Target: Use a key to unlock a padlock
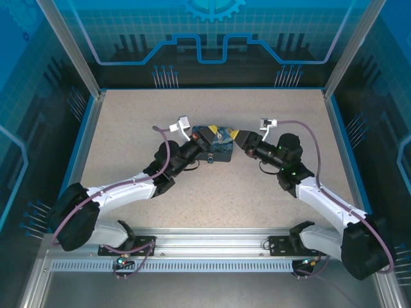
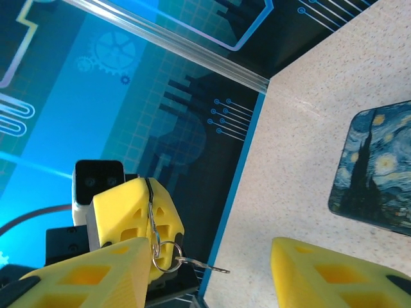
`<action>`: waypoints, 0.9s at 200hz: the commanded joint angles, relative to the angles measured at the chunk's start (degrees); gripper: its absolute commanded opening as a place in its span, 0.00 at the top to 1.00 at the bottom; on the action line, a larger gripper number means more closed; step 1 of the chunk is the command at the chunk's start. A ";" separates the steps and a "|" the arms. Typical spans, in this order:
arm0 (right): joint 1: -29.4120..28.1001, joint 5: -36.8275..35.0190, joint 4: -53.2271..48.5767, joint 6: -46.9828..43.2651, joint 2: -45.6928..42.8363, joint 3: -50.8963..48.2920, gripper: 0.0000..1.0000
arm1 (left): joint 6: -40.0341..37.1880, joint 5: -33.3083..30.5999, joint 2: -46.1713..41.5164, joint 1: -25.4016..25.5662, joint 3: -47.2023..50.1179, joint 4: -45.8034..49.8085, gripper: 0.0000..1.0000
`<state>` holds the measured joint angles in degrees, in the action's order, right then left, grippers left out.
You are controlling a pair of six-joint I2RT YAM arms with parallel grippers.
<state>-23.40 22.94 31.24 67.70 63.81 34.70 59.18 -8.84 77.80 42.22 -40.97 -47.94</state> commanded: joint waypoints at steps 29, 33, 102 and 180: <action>-4.26 -9.06 13.62 6.89 5.23 0.01 0.50 | 1.02 -9.17 0.52 2.06 0.71 -3.08 1.00; -4.51 -9.36 13.96 7.13 5.53 0.09 0.50 | 1.11 -9.71 0.56 2.18 0.81 -3.09 1.00; -7.16 -10.80 17.82 8.23 9.29 1.39 0.53 | 3.28 -15.30 0.69 3.27 1.60 -2.97 1.00; -9.59 -10.83 19.50 8.31 11.91 3.40 0.56 | 3.70 -16.38 1.84 3.40 1.46 -4.11 1.00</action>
<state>-31.88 13.45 47.70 75.70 74.76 35.86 62.39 -23.35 79.02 45.19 -40.05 -49.23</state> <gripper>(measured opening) 0.449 0.053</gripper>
